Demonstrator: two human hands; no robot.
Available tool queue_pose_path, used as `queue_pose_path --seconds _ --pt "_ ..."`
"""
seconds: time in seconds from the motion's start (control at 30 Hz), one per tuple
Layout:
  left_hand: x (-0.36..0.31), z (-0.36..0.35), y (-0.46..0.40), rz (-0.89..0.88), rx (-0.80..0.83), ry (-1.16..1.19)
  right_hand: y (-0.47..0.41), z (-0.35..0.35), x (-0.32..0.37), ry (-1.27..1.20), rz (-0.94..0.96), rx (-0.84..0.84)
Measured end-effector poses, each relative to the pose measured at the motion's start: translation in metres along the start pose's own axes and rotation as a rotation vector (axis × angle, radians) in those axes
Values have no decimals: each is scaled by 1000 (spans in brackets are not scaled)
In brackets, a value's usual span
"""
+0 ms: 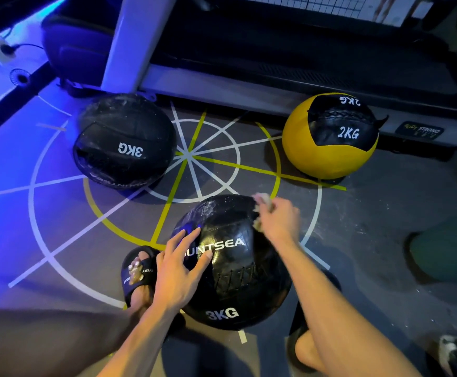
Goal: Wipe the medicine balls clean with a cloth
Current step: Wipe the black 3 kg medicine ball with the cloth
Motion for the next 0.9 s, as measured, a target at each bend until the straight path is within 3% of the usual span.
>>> queue_pose_path --seconds 0.07,0.13,0.33,0.47,0.57,0.77,0.9 --pt "-4 -2 3 12 -16 -12 8 -14 29 128 172 64" --pt "-7 -3 4 11 -31 -7 9 -17 27 185 210 69" --pt "-9 -11 5 -8 -42 -23 -6 28 -58 121 -182 48" --pt "-16 -21 4 -20 -53 -51 1 12 -11 28 -12 37" --pt "-20 -27 4 -32 -50 -99 12 -9 25 147 165 83" --pt "-18 -29 6 -157 -40 -76 3 15 -11 202 76 14" --pt "-11 -41 17 -146 -24 -29 3 39 -39 185 -39 -17"
Point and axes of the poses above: each hand's wrist, its own y-axis away from the middle knuckle, its own z-axis out of the back of the hand, x = y × z, the point moved 1 cm from there along -y, towards the middle knuckle, and after that the axes turned 13 degrees about x, right-handed, at the moved point
